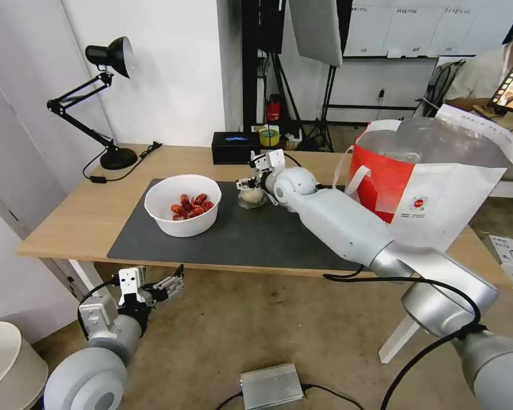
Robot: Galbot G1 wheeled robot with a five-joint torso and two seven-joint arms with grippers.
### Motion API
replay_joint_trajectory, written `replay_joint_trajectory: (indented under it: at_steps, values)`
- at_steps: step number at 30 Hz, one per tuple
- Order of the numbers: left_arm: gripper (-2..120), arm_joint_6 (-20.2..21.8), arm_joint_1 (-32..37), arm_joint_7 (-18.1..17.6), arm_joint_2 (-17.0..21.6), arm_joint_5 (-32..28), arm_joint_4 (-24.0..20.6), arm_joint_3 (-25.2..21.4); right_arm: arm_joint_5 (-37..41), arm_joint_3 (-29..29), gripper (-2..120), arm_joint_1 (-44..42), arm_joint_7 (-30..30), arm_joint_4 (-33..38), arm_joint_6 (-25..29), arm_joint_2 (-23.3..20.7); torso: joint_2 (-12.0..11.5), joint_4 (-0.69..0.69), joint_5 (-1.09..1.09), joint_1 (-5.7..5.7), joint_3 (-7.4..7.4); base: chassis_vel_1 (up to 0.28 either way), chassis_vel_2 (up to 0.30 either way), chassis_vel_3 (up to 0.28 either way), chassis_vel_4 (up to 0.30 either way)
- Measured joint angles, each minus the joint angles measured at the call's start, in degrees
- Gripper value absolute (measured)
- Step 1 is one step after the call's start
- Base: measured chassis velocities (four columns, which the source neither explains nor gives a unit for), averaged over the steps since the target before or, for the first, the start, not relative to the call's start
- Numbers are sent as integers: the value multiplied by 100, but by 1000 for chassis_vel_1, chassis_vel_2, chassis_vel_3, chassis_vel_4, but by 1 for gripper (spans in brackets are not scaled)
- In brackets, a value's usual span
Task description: Pick up the trash from the table and place it into the takeout bag.
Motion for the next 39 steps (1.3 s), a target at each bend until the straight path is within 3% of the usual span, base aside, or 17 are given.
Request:
replay_joint_trajectory:
  at_steps: [31,39]
  values:
    - [100,0,-18,4,-42,24,19,32,-179,33,100,-208,350,-232,-320,216,0,-1,0,0,0,0,0,0,0]
    - [100,-2,-17,4,-40,25,11,26,-174,42,75,-224,465,-244,-352,218,0,0,1,0,0,0,0,0,0]
